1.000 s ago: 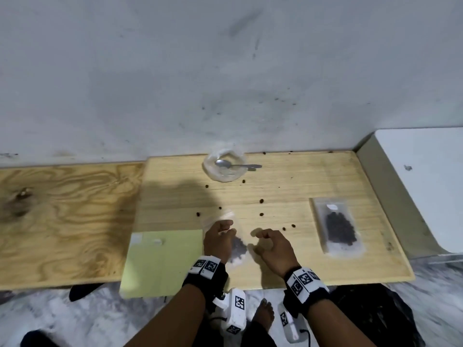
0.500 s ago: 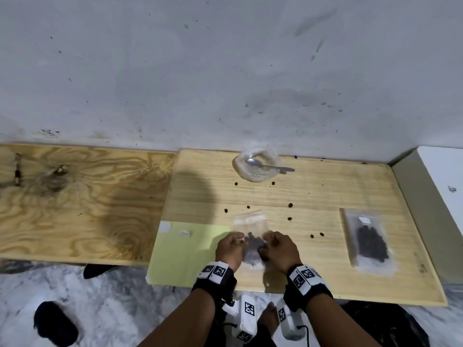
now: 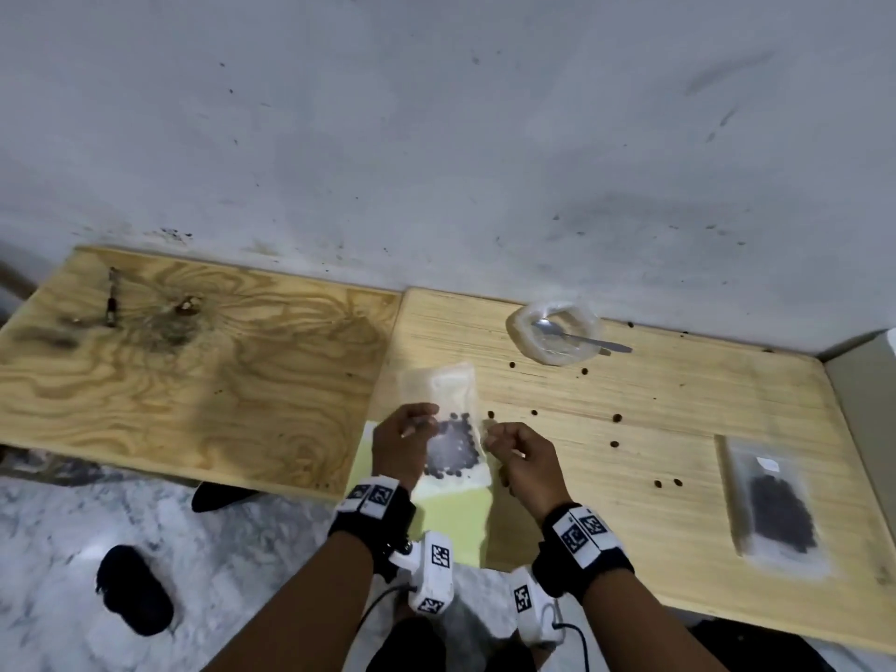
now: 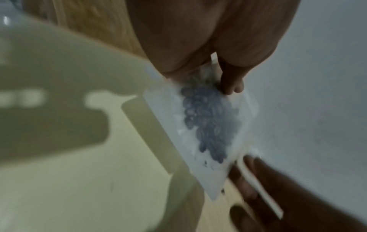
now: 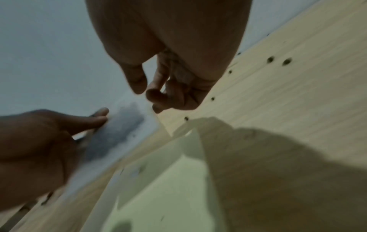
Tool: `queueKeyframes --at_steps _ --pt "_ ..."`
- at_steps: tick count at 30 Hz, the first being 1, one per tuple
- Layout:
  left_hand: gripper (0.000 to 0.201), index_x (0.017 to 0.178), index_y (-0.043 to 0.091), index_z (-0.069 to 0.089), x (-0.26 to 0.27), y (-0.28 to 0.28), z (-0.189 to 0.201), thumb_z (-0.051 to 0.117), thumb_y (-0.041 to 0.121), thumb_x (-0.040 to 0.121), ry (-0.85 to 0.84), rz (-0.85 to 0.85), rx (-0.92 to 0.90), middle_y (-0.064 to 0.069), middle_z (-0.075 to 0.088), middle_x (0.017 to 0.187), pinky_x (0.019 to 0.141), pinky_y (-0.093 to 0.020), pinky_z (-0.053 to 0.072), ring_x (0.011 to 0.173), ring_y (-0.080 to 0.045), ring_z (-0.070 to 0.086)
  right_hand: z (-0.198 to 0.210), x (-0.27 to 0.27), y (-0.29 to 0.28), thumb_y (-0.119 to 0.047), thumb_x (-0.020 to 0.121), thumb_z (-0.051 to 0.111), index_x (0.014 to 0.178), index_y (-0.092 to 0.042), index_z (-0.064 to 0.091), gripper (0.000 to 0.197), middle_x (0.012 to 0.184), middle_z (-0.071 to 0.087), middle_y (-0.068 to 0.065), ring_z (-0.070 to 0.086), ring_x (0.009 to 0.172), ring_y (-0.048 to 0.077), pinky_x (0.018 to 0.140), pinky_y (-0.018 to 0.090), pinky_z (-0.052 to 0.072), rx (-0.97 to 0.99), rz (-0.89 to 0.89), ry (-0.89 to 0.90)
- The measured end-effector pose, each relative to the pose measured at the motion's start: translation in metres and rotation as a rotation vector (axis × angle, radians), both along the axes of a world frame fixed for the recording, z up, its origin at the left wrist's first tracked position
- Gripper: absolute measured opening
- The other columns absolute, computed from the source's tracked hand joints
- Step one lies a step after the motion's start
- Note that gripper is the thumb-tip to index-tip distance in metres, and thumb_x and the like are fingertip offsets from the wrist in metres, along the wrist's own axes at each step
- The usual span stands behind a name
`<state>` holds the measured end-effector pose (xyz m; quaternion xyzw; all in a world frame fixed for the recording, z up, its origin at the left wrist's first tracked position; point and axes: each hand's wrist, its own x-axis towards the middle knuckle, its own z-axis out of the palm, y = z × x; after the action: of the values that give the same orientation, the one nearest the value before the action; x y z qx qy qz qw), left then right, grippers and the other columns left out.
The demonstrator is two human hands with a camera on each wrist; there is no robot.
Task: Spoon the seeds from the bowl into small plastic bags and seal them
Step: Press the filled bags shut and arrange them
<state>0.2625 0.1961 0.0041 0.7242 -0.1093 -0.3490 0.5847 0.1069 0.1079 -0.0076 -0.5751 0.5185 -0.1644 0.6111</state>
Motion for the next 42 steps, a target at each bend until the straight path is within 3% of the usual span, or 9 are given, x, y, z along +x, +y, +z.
queueKeyframes --at_steps 5,9,16,21,26,32,34,39,42 --pt "0.023 0.081 0.019 0.073 0.072 0.027 -0.007 0.067 -0.002 0.084 0.050 0.150 -0.005 -0.020 0.069 0.088 0.079 -0.046 0.054 0.083 -0.030 0.064 -0.023 0.041 0.031 -0.021 0.088 0.067 0.093 -0.024 0.071 0.008 0.103 0.072 -0.005 0.065 0.095 0.015 0.085 0.023 0.048 -0.073 0.138 0.229" --pt "0.017 0.087 0.011 0.072 0.105 0.044 -0.007 0.065 -0.004 0.085 0.054 0.162 -0.021 -0.016 0.067 0.086 0.080 -0.042 0.053 0.081 -0.026 0.061 -0.026 0.067 0.044 -0.036 0.082 0.074 0.106 -0.026 0.066 0.027 0.092 0.070 -0.009 0.065 0.090 0.013 0.079 0.021 0.045 -0.073 0.221 0.382" --pt "0.017 0.087 0.013 0.071 0.120 0.060 -0.016 0.065 -0.002 0.086 0.062 0.160 -0.006 -0.017 0.068 0.088 0.065 -0.030 0.053 0.077 -0.026 0.062 -0.025 0.105 0.053 -0.046 0.083 0.067 0.086 -0.025 0.068 0.022 0.080 0.065 -0.009 0.060 0.076 0.018 0.068 0.025 0.044 -0.147 0.240 0.558" --pt "0.025 0.096 0.015 0.071 0.119 0.064 -0.021 0.063 -0.005 0.083 0.019 0.117 -0.006 -0.011 0.069 0.094 0.068 -0.038 0.050 0.078 -0.026 0.059 -0.028 0.099 0.043 -0.034 0.085 0.065 0.072 -0.023 0.067 0.018 0.075 0.068 -0.007 0.060 0.069 0.014 0.057 0.022 0.043 -0.092 0.198 0.426" --pt "0.022 0.091 0.019 0.070 0.105 0.051 -0.008 0.061 -0.002 0.089 -0.050 0.073 -0.062 -0.002 0.055 0.067 0.051 -0.022 0.037 0.052 -0.006 0.043 -0.011 0.087 0.030 -0.022 0.085 0.075 0.057 -0.017 0.043 0.043 0.053 0.045 -0.008 0.041 0.058 0.016 0.058 0.025 0.034 -0.007 0.032 0.128" --pt "0.033 0.101 0.025 0.068 0.074 0.024 0.016 0.058 -0.003 0.087 -0.173 -0.143 -0.047 0.012 0.067 0.105 0.064 -0.009 0.046 0.091 0.000 0.061 0.047 0.083 0.012 -0.015 0.085 0.077 0.064 -0.016 0.058 0.028 0.060 0.050 -0.010 0.045 0.053 0.005 0.055 0.014 0.038 -0.084 0.097 -0.089" --pt "0.036 0.108 0.026 0.066 0.061 0.012 0.028 0.054 -0.002 0.089 -0.142 -0.215 -0.073 0.014 0.064 0.111 0.066 -0.005 0.044 0.095 0.005 0.057 0.058 0.078 0.003 -0.015 0.084 0.077 0.066 -0.016 0.062 0.023 0.063 0.052 -0.006 0.049 0.058 0.009 0.059 0.017 0.040 -0.175 0.133 -0.080" --pt "0.047 0.110 0.026 0.067 0.025 -0.011 0.048 0.045 -0.007 0.086 0.023 -0.278 -0.146 0.016 0.065 0.088 0.052 -0.004 0.040 0.052 0.013 0.053 0.071 0.055 -0.017 -0.026 0.082 0.077 0.063 -0.024 0.060 0.025 0.062 0.059 -0.010 0.056 0.060 0.007 0.064 0.026 0.046 -0.358 0.159 0.078" --pt "0.050 0.112 0.022 0.067 0.006 -0.023 0.053 0.042 -0.011 0.083 0.040 -0.312 -0.164 0.010 0.055 0.076 0.048 -0.002 0.038 0.047 0.013 0.051 0.080 0.040 -0.024 -0.032 0.082 0.075 0.066 -0.025 0.063 0.021 0.065 0.065 -0.010 0.062 0.066 0.010 0.070 0.033 0.051 -0.390 0.135 0.204"
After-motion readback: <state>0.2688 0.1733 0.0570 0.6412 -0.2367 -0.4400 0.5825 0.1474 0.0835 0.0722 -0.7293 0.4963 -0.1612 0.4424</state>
